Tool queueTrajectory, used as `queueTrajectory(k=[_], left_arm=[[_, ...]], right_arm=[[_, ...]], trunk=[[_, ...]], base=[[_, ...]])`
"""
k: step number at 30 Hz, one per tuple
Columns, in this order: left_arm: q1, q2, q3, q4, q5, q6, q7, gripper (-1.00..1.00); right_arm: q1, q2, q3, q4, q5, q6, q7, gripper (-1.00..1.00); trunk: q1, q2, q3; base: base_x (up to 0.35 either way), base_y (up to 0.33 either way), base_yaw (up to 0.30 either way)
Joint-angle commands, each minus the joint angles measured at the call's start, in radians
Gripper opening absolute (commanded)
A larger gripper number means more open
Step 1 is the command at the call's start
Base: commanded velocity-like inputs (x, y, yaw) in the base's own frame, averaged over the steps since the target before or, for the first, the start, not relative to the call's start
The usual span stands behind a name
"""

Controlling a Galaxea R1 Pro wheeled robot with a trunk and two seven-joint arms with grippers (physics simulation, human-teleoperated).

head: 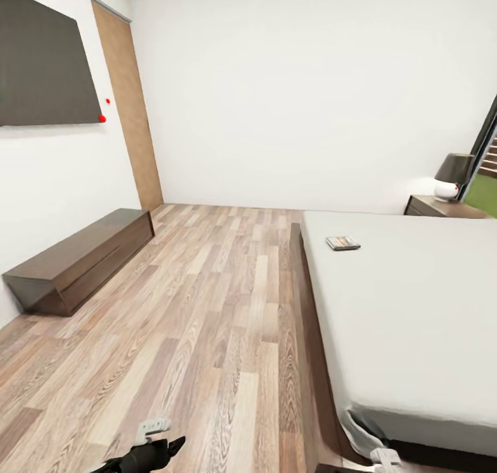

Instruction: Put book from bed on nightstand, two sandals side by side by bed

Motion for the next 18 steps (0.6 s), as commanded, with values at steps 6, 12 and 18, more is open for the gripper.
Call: queueTrajectory(k=[6,12,18], left_arm=[[-0.001,-0.001,0.008,0.0,-0.009,0.0,-0.005,1.0],[-0.001,0.0,0.008,0.0,-0.009,-0.001,-0.005,1.0],[-0.001,-0.001,0.008,0.0,-0.009,-0.001,-0.005,1.0]], right_arm=[[0.0,0.0,-0.008,-0.001,0.007,0.006,0.006,1.0],[0.0,0.001,-0.008,-0.001,0.008,0.006,0.006,1.0],[0.0,0.001,-0.008,-0.001,0.008,0.006,0.006,1.0]], trunk=[[0.0,0.0,-0.004],[0.0,0.0,-0.006],[0.0,0.0,-0.009]], base=[[0.0,0.0,0.276],[0.0,0.0,0.272],[0.0,0.0,0.261]])
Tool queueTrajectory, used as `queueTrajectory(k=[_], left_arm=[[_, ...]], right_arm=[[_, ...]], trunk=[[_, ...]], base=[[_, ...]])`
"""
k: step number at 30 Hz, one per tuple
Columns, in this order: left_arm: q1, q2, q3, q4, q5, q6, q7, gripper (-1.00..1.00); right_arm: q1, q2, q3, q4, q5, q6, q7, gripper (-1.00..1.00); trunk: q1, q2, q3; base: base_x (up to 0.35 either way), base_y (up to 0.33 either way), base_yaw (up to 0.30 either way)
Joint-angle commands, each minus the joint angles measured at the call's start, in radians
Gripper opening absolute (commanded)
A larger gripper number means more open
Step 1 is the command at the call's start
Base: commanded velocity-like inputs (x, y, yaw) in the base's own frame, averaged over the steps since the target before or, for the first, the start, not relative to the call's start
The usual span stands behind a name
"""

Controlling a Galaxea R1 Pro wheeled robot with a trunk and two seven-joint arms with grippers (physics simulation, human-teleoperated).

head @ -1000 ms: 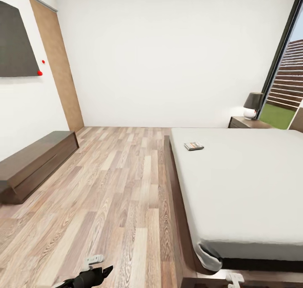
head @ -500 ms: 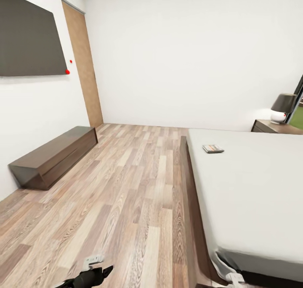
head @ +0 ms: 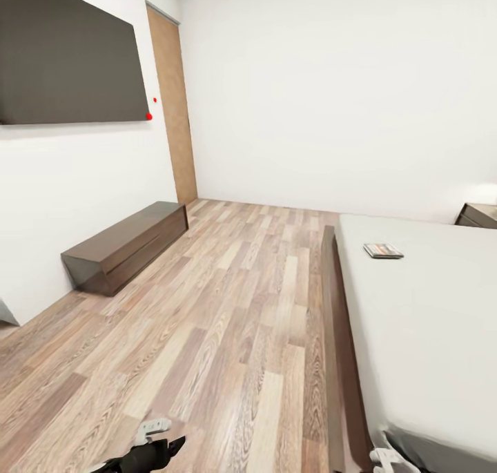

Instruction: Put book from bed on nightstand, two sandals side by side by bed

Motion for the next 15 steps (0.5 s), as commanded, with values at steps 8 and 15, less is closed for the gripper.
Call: queueTrajectory(k=[8,15], left_arm=[[-0.001,0.0,0.008,0.0,-0.009,-0.001,-0.005,1.0],[-0.001,0.0,0.008,0.0,-0.009,-0.001,-0.005,1.0]], right_arm=[[0.0,0.0,-0.008,-0.001,0.007,0.006,0.005,1.0],[0.0,0.0,-0.008,-0.001,0.007,0.006,0.005,1.0]], trunk=[[0.0,0.0,-0.004],[0.0,0.0,-0.007]], base=[[0.0,0.0,0.247],[0.0,0.0,0.24]])
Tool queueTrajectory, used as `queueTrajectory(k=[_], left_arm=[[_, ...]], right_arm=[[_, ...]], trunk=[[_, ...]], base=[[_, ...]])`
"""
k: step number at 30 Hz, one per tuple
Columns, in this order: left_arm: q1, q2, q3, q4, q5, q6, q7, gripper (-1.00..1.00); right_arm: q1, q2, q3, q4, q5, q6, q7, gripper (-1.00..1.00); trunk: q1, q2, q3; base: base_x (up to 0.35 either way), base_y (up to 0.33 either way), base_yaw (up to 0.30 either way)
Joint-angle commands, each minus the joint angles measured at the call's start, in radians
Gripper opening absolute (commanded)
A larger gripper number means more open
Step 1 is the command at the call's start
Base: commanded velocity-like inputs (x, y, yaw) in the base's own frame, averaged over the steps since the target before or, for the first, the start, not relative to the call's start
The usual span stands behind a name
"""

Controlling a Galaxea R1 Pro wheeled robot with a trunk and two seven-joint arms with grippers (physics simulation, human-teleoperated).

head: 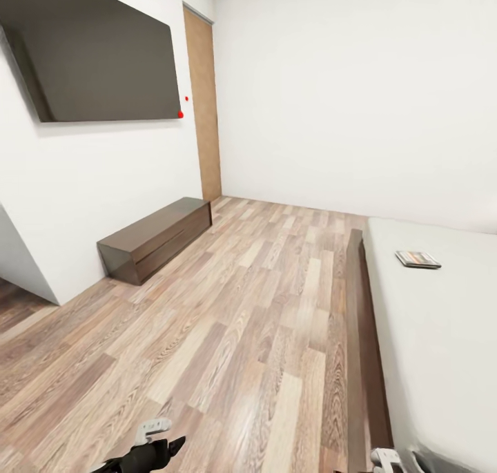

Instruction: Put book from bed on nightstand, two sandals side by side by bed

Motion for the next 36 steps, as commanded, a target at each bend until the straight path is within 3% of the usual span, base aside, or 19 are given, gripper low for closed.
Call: queueTrajectory(k=[1,12,36], left_arm=[[-0.001,0.0,0.008,0.0,-0.009,-0.001,-0.005,1.0],[-0.001,0.0,0.008,0.0,-0.009,-0.001,-0.005,1.0],[-0.001,-0.001,0.008,0.0,-0.009,-0.001,-0.005,1.0]], right_arm=[[0.0,0.0,-0.008,-0.001,0.007,0.006,0.005,1.0],[0.0,0.0,-0.008,-0.001,0.007,0.006,0.005,1.0],[0.0,-0.001,-0.008,-0.001,0.009,0.007,0.007,1.0]], trunk=[[0.0,0.0,-0.001],[0.0,0.0,-0.006],[-0.092,0.168,0.069]], base=[[0.0,0.0,0.23],[0.0,0.0,0.203],[0.0,0.0,0.008]])
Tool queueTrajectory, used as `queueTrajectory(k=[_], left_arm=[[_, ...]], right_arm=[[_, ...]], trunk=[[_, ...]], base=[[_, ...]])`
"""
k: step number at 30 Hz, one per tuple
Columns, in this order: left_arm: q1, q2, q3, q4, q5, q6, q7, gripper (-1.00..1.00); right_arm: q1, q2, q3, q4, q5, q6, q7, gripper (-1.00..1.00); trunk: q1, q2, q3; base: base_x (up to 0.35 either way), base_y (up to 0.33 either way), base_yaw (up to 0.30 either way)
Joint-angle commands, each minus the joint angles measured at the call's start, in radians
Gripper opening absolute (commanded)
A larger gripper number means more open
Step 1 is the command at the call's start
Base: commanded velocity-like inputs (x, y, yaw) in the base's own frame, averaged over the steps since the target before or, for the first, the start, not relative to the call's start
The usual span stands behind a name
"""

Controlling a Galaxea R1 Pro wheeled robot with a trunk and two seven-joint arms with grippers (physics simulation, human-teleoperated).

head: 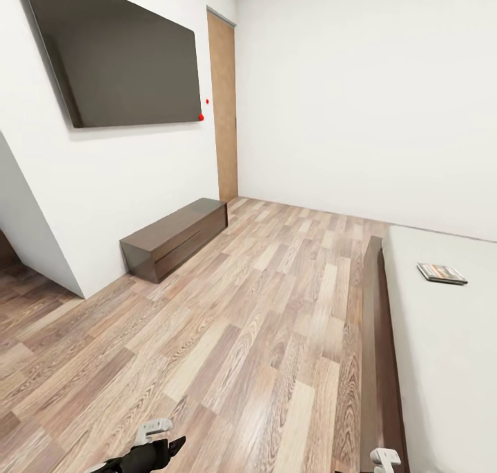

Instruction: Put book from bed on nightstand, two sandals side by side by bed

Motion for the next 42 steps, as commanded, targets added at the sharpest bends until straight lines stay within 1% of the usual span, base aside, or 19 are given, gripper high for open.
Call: queueTrajectory(k=[1,17,27,42], left_arm=[[-0.001,0.0,0.008,0.0,-0.009,-0.001,-0.005,1.0],[-0.001,0.0,0.008,0.0,-0.009,-0.001,-0.005,1.0],[-0.001,0.005,0.013,0.0,-0.005,-0.001,-0.005,1.0],[-0.001,0.005,0.013,0.0,-0.004,-0.001,-0.005,1.0]], right_arm=[[0.0,0.0,-0.008,-0.001,0.007,0.006,0.005,1.0],[0.0,0.001,-0.008,-0.001,0.006,0.005,0.004,1.0],[0.0,0.001,-0.007,-0.001,0.004,0.006,0.002,1.0],[0.0,0.002,-0.008,-0.001,0.006,0.005,0.002,1.0]], trunk=[[-0.004,0.007,0.002],[-0.065,0.119,0.052],[-0.065,0.119,0.052],[-0.065,0.119,0.052]], base=[[0.0,0.0,0.0],[0.0,0.0,0.0],[0.036,0.0,0.0],[0.308,0.0,0.0]])
